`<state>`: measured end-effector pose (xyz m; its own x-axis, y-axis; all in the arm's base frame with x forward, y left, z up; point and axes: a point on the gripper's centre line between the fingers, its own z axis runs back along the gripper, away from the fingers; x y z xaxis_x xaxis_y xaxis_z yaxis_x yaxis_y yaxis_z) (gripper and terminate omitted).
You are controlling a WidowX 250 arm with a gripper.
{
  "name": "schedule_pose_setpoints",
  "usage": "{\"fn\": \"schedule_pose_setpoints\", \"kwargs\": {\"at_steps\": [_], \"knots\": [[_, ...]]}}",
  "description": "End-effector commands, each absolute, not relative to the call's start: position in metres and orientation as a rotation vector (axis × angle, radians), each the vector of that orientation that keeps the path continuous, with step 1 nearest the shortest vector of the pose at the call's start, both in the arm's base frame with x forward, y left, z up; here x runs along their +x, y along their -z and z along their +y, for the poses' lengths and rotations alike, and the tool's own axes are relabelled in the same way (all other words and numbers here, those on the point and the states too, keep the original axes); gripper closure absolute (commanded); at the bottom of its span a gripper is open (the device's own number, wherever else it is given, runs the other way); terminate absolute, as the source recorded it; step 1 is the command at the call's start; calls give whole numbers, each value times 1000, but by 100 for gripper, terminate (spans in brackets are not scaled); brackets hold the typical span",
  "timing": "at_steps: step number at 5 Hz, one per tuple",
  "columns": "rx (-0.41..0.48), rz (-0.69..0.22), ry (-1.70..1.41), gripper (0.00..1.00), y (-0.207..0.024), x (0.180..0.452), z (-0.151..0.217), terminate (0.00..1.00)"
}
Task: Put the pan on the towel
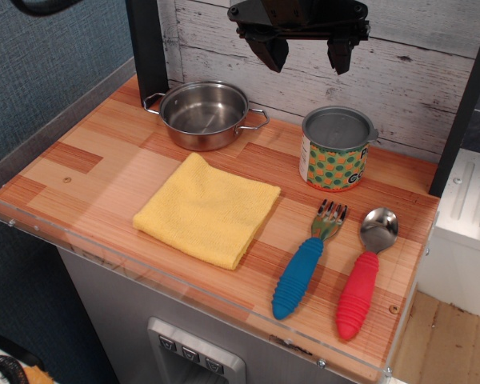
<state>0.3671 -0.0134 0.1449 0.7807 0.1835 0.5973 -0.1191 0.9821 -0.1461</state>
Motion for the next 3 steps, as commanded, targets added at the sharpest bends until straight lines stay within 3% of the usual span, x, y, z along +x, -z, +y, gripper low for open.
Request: {"fn": "schedule_pose_setpoints", "kwargs": {"at_steps": [1, 2, 3], "knots": [[-102, -655, -164, 0, -145, 367, -13, 0], [-26, -598, -78, 0, -144, 351, 12, 0], [-11, -618, 102, 0, -147, 335, 34, 0]]}}
